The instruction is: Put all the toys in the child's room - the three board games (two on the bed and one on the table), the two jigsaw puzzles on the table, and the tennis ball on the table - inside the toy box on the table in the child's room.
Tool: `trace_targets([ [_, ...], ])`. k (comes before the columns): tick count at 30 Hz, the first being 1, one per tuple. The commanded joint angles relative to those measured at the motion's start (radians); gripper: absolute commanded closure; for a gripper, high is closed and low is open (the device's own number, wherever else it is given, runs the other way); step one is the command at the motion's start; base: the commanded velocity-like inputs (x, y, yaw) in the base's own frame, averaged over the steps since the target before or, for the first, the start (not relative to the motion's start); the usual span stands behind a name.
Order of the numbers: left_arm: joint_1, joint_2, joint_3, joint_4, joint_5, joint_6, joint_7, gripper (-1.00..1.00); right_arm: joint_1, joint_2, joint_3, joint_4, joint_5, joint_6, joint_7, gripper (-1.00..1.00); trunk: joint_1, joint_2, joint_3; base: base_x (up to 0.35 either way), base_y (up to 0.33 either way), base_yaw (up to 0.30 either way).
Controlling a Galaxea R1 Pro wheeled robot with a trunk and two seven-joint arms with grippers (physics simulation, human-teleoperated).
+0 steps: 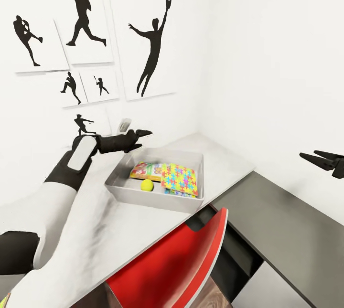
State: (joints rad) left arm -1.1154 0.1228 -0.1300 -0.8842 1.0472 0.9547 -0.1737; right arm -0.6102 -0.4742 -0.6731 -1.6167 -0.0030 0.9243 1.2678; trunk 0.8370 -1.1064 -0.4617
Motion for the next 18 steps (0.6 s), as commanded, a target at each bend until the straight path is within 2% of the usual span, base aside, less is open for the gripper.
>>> trace_targets([
  [1,0.018,0.006,0.017,-0.057,-0.002,0.02,0.008,-1.0,-0.001,0.0,0.0,0.0,0.0,0.009,0.004,-1.0,0.0,-0.001,-0.001,0.0,0.0,0.0],
  [2,0.086,0.009,0.064,-0.261,0.019,0.064,0.103,-1.0,0.001,0.0,0.002,0.0,0.0,0.007,0.004,-1.0,0.0,-0.001,-0.001,0.0,0.0,0.0],
  [3,0.099,0.008,0.07,-0.297,0.026,0.071,0.131,-1.0,0.001,0.0,0.003,0.0,0.0,0.007,0.003,-1.0,0.0,-0.001,-0.001,0.0,0.0,0.0],
  [4,0.119,0.005,0.078,-0.344,0.054,0.082,0.176,-1.0,0.001,0.0,0.004,0.0,0.0,0.005,0.004,-1.0,0.0,-0.001,-0.001,0.0,0.0,0.0],
  [5,0.128,0.003,0.08,-0.359,0.077,0.086,0.193,-1.0,0.002,0.0,0.004,0.0,0.0,0.004,0.004,-1.0,0.0,-0.001,-0.001,0.0,0.0,0.0],
  [6,0.144,0.003,0.082,-0.386,0.136,0.091,0.219,-1.0,0.001,0.0,0.005,0.0,0.0,0.004,0.004,-1.0,0.0,-0.001,-0.001,0.0,0.0,0.0],
  [8,0.176,0.006,0.074,-0.436,0.207,0.093,0.25,-1.0,-0.002,0.0,0.005,0.0,0.001,0.007,0.0,-1.0,0.0,-0.001,-0.001,0.0,0.0,0.0],
  [9,0.195,0.007,0.073,-0.462,0.235,0.093,0.277,-1.0,-0.005,0.0,0.005,0.0,0.001,0.009,-0.001,-1.0,0.0,-0.001,-0.001,0.0,0.0,0.0],
  [10,0.202,0.006,0.074,-0.471,0.246,0.092,0.295,-1.0,-0.006,0.0,0.005,0.0,0.001,0.009,-0.002,-1.0,0.0,-0.001,-0.001,-0.013,0.007,0.0],
  [11,0.212,0.005,0.079,-0.486,0.264,0.092,0.339,-1.0,-0.007,0.0,0.006,0.0,0.001,0.01,-0.003,-1.0,0.0,-0.001,-0.001,-0.084,0.051,0.0],
  [12,0.224,-0.003,0.098,-0.515,0.314,0.09,0.457,-1.0,-0.011,0.0,0.006,0.0,0.001,0.049,-0.004,-1.0,0.0,-0.001,-0.001,-0.258,0.127,0.0],
  [14,0.227,0.002,0.106,-0.52,0.359,0.09,0.491,-1.0,-0.012,0.0,0.006,0.0,0.001,0.078,-0.004,-1.0,0.0,-0.001,-0.001,-0.281,0.163,0.0],
  [18,0.23,0.015,0.109,-0.521,0.367,0.09,0.495,-1.0,-0.013,0.0,0.007,0.0,0.002,0.123,-0.002,-1.0,0.0,-0.001,-0.001,-0.278,0.226,0.094],
])
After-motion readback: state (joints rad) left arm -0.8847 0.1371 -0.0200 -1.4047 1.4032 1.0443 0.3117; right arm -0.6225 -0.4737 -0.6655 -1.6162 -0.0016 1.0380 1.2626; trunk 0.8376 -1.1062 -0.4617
